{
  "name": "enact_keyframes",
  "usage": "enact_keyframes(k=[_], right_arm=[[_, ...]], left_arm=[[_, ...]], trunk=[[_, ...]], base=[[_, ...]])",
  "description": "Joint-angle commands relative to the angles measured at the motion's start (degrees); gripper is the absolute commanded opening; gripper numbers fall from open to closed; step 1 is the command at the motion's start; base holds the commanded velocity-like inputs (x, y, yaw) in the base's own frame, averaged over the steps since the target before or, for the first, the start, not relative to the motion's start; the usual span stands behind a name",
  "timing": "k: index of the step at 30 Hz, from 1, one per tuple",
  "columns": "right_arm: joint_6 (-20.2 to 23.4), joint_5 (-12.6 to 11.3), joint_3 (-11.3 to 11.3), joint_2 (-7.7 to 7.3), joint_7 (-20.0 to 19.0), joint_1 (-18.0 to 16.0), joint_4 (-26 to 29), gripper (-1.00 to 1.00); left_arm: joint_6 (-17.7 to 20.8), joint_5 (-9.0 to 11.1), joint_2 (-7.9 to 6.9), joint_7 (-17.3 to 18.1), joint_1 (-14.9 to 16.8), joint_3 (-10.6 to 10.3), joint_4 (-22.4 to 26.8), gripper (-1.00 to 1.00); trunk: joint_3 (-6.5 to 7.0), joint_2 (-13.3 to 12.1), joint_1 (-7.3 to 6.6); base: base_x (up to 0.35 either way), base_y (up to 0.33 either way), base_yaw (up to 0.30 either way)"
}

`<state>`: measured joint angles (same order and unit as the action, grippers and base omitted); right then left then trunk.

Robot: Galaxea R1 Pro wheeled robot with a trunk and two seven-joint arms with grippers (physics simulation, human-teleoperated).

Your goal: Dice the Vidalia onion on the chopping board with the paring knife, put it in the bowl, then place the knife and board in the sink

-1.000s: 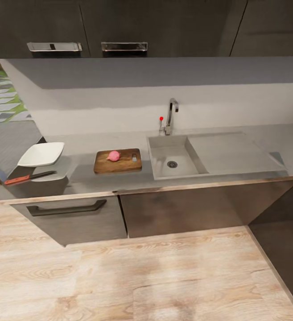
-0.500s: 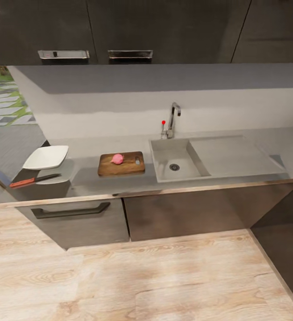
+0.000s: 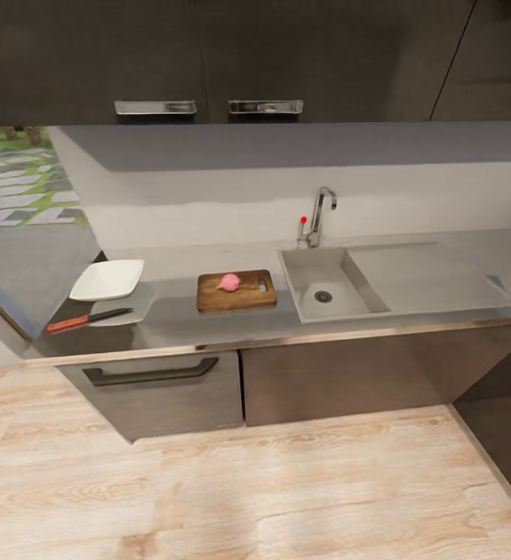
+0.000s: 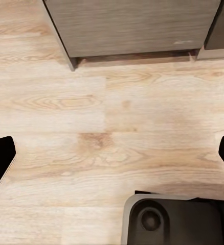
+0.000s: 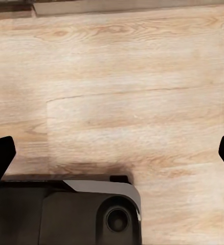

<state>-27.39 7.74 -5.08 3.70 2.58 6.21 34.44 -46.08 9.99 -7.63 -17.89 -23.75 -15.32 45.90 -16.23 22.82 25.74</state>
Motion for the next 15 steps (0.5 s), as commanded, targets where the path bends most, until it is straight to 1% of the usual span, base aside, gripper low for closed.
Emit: enact_keyframes(k=[1, 15], right_arm=[[0.0, 0.6, -0.3, 0.08, 0.2, 0.0, 0.1, 1.0], [0.0, 0.6, -0.2, 0.08, 0.2, 0.0, 0.1, 1.0]], left_arm=[[-0.1, 0.6, -0.11, -0.2, 0.0, -0.4, 0.0, 1.0], [-0.1, 0.6, -0.11, -0.2, 0.0, -0.4, 0.0, 1.0]], trunk=[[0.02, 0.1, 0.04], [1.33, 0.1, 0.04]], base=[[0.0, 0.297, 0.0], [0.0, 0.297, 0.0]])
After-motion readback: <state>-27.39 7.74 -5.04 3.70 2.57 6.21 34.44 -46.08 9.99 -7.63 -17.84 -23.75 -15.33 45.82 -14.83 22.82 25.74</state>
